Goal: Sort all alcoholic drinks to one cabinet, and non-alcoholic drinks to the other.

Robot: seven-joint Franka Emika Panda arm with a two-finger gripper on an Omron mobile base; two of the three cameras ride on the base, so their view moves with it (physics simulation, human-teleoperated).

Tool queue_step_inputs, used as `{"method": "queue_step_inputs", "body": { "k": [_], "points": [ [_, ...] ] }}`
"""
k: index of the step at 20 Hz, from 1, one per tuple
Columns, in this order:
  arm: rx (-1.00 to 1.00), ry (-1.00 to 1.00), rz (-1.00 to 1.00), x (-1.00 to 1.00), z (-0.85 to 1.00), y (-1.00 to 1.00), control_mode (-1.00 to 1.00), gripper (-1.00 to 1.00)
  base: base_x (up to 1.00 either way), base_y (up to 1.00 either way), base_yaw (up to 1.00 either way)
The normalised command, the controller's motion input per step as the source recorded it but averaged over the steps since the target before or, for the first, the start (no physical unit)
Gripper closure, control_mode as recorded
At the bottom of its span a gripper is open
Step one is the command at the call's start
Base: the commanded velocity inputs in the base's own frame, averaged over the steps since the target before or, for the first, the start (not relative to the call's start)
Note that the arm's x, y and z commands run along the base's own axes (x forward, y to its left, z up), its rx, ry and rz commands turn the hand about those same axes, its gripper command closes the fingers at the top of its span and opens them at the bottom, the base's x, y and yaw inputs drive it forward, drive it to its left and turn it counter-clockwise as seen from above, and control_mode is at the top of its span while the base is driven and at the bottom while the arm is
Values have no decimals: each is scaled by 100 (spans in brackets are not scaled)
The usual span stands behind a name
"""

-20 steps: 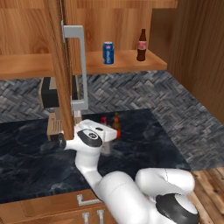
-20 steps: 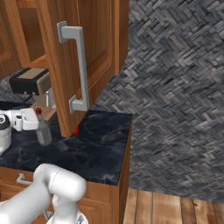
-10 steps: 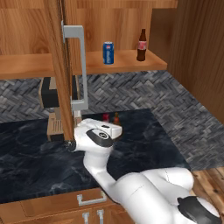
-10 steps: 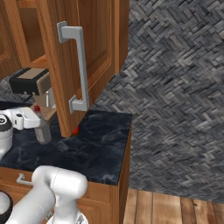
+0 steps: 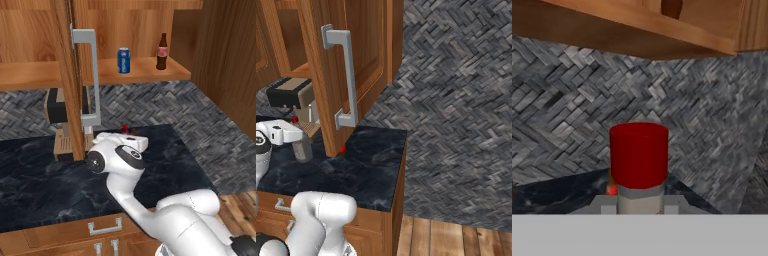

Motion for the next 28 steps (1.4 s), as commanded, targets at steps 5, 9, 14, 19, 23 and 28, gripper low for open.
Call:
{"method": "queue_step_inputs", "body": {
  "k": [5,9,14,19,23,28],
  "points": [
    [0,1,18,-26,32,-17,-100,100,0,0,0],
    [0,3,14,-32,32,-9,-100,100,0,0,0],
    [0,5,12,-41,33,-5,-100,100,0,0,0],
    [1,12,10,-40,32,0,-100,100,0,0,0],
    [2,14,8,-35,48,0,-100,100,0,0,0],
    [3,12,6,-5,56,0,-100,100,0,0,0]
  ]
}}
